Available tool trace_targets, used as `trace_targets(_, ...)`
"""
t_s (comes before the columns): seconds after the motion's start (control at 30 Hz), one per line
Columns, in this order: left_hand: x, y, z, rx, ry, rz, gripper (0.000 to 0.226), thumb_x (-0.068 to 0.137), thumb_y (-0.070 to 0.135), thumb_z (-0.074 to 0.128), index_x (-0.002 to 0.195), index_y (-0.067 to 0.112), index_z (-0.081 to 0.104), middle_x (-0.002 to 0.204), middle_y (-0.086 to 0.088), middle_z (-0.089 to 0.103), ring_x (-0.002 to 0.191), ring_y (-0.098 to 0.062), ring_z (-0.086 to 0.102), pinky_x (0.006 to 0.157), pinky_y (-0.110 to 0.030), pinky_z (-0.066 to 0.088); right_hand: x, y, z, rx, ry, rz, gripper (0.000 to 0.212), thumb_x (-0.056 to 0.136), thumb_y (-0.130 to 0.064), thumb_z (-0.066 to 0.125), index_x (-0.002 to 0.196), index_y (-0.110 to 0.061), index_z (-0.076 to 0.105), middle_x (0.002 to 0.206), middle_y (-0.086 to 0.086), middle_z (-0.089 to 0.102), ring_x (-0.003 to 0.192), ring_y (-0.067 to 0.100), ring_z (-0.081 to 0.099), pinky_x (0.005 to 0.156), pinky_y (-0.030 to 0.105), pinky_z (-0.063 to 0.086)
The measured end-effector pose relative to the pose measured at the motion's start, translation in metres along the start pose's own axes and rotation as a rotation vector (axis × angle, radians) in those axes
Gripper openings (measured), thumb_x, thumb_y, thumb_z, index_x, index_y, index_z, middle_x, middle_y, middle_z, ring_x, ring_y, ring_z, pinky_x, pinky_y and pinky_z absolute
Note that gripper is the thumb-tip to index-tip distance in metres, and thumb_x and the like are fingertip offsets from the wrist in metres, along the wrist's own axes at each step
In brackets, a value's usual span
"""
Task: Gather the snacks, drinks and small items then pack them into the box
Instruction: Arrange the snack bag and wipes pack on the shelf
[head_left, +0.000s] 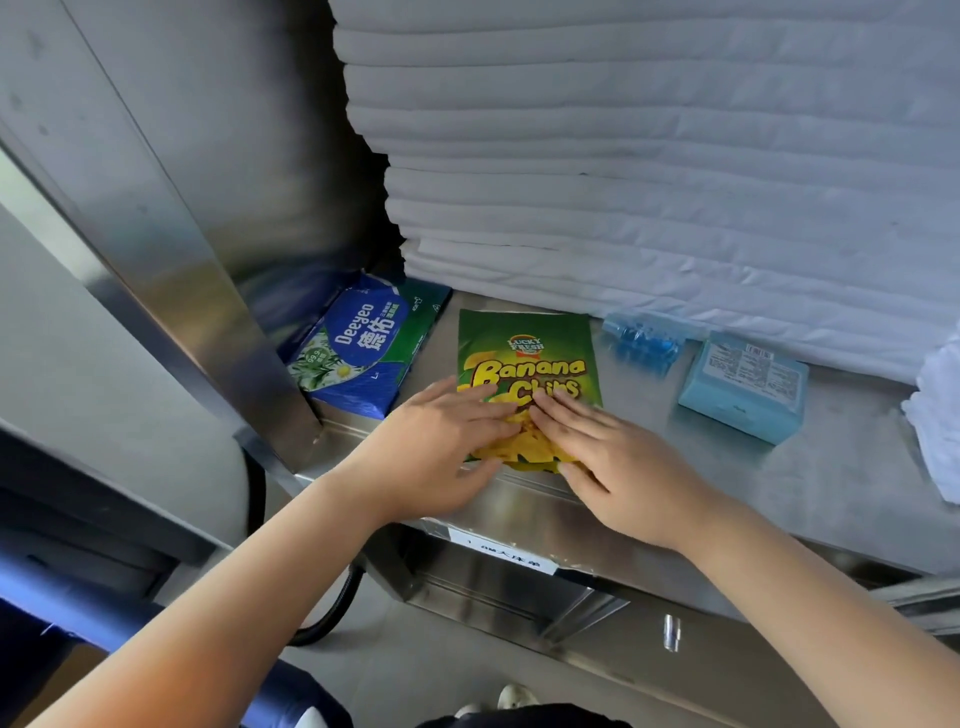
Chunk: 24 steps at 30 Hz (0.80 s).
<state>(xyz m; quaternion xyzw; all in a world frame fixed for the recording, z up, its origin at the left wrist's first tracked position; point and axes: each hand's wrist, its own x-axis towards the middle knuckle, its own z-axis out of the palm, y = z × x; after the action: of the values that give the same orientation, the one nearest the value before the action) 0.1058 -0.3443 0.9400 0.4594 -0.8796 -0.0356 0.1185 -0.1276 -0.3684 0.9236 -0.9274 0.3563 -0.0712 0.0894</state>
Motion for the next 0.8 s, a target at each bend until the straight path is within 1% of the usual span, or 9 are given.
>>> trace_targets(0.07,0.011,0.005,0.001,-0.087,-0.027,-0.113,0.05,0.095,0.046,0.034,0.137,0.023,0.047,0.149,0.003,0.037,0.14,-0.014,0.028,0.116,-0.034,0.016,0.003,-0.002,-0.008,0.111,0.068,0.062,0.045,0.099,-0.033,0.035,0.143,-0.024,0.041,0.152,-0.01,0.03,0.141,0.005,0.023,0.115,0.024,0.021)
trace_targets(0.13,0.024,0.011,0.01,-0.086,-0.053,-0.238,0.057,0.099,0.048,0.024,0.148,0.019,0.025,0.157,0.001,0.017,0.144,-0.014,0.012,0.116,-0.029,0.005,0.012,-0.007,-0.009,0.177,0.184,0.141,0.044,0.098,-0.032,0.03,0.133,-0.021,0.054,0.144,-0.006,0.045,0.134,0.007,0.038,0.111,0.023,0.028)
trace_targets(0.17,0.028,0.014,0.017,-0.062,-0.09,-0.297,0.06,0.1,0.047,0.019,0.151,0.017,0.013,0.158,0.001,0.007,0.145,-0.014,0.003,0.116,-0.029,0.0,0.018,-0.009,-0.008,0.163,0.174,0.178,0.046,0.1,-0.034,0.028,0.138,-0.018,0.047,0.149,-0.003,0.039,0.137,0.009,0.033,0.112,0.023,0.023)
trace_targets(0.23,0.032,0.018,0.028,-0.015,-0.155,-0.374,0.059,0.101,0.044,0.015,0.151,0.016,-0.001,0.159,0.0,-0.005,0.144,-0.013,-0.009,0.116,-0.03,-0.004,0.027,-0.012,0.003,0.064,0.046,0.228,0.055,0.102,-0.04,0.022,0.151,-0.015,0.015,0.159,0.001,0.009,0.146,0.013,0.007,0.115,0.023,0.003)
trace_targets(0.27,0.031,0.018,0.031,0.001,-0.164,-0.389,0.059,0.101,0.044,0.015,0.151,0.017,-0.003,0.159,0.0,-0.006,0.144,-0.013,-0.01,0.116,-0.031,-0.004,0.028,-0.011,0.009,0.003,-0.01,0.236,0.058,0.102,-0.042,0.018,0.152,-0.017,0.002,0.16,0.001,-0.003,0.146,0.013,-0.004,0.115,0.023,-0.005)
trace_targets(0.33,0.03,0.016,0.033,0.036,-0.166,-0.388,0.061,0.1,0.046,0.014,0.151,0.017,-0.002,0.159,0.0,-0.005,0.144,-0.013,-0.009,0.115,-0.031,-0.005,0.027,-0.008,0.016,-0.072,-0.032,0.24,0.058,0.101,-0.043,0.012,0.15,-0.02,-0.008,0.159,0.0,-0.012,0.145,0.012,-0.012,0.112,0.022,-0.014)
trace_targets(0.53,0.033,0.016,0.025,0.084,-0.254,-0.392,0.064,0.099,0.05,0.011,0.15,0.016,-0.008,0.158,-0.001,-0.009,0.144,-0.014,-0.01,0.115,-0.037,-0.005,0.029,0.001,0.012,-0.001,-0.111,0.241,0.067,0.094,-0.055,0.006,0.15,-0.022,-0.011,0.158,-0.003,-0.016,0.144,0.01,-0.015,0.114,0.025,-0.01)
trace_targets(0.63,0.022,0.017,0.027,0.082,-0.16,-0.401,0.073,0.094,0.059,0.014,0.149,0.016,-0.011,0.156,-0.001,-0.016,0.143,-0.015,-0.015,0.115,-0.037,-0.006,0.02,0.009,0.006,0.183,-0.041,0.318,0.08,0.084,-0.069,0.009,0.151,-0.026,-0.006,0.157,-0.008,-0.014,0.143,0.005,-0.014,0.114,0.024,-0.005)
trace_targets(0.8,0.003,0.027,0.037,0.136,-0.162,-0.219,0.079,0.089,0.066,0.015,0.141,0.021,-0.026,0.152,0.004,-0.026,0.14,-0.013,-0.025,0.116,-0.032,-0.012,0.0,0.005,0.019,-0.127,-0.052,0.078,0.081,0.089,-0.068,0.024,0.148,-0.026,-0.013,0.156,-0.009,-0.018,0.143,0.007,-0.018,0.116,0.025,-0.01)
